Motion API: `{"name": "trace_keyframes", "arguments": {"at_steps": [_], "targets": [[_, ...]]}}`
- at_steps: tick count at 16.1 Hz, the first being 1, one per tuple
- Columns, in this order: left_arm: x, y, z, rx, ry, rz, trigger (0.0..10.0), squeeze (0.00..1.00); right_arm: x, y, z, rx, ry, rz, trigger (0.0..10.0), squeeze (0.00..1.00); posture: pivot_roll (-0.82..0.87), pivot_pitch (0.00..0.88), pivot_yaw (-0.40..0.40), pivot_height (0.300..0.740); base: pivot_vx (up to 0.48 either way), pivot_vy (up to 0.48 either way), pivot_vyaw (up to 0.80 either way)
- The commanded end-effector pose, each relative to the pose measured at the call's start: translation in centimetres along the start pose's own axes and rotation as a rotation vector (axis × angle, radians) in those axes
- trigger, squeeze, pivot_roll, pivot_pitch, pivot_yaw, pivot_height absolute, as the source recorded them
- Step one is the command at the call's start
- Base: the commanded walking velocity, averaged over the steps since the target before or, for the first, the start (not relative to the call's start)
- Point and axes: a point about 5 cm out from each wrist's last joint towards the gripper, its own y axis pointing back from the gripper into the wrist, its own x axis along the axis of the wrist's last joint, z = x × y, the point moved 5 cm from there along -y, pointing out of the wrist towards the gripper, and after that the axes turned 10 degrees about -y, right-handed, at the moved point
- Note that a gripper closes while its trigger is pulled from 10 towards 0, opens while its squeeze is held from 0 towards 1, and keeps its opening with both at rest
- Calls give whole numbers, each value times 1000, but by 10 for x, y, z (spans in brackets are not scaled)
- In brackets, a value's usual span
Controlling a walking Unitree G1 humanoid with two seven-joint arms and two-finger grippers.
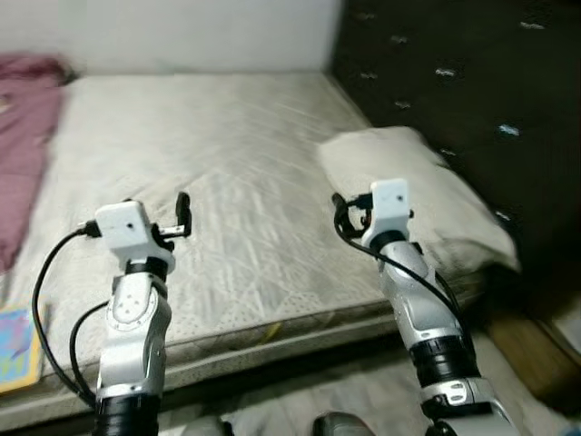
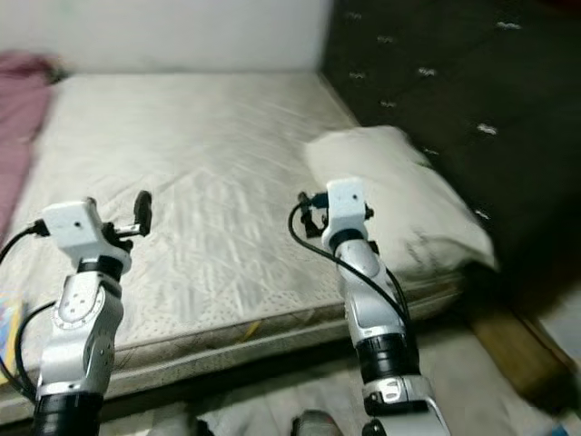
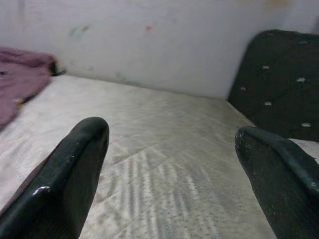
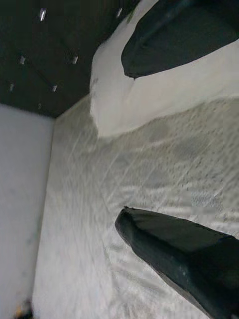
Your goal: Clean up the room
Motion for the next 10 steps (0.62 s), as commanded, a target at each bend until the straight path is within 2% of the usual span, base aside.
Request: {"name": "trace_keyframes", "arguments": {"at_steps": [1,10], "targets": [[-2,-1,8,-19,11,-14,10000,0,-1,0,7,-14,2,-12,10000,0,-13,0,-47,738,0,480,0],[-2,-3,6,-8,19,-20,10000,0,-7,-4,4,4,1,-48,10000,0,-17,0,-46,738,0,480,0]]}}
